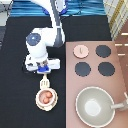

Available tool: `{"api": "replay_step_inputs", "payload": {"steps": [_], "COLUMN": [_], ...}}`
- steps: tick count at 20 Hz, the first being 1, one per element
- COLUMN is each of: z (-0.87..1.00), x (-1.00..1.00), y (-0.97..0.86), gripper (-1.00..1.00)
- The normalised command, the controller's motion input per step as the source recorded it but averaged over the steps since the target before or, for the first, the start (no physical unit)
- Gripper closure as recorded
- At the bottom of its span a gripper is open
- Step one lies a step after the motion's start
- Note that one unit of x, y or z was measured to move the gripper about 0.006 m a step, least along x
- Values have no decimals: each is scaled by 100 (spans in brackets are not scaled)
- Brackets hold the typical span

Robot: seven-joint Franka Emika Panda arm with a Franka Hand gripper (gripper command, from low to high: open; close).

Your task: Take the lid off the pot, put the pot on the plate, and use the tool to push the pot to the front of the table.

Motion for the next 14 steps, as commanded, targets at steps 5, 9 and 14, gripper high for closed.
{"api": "replay_step_inputs", "payload": {"steps": [5,9,14], "z": [55,44,14], "x": [-49,-56,-17], "y": [27,59,78], "gripper": [100,100,100]}}
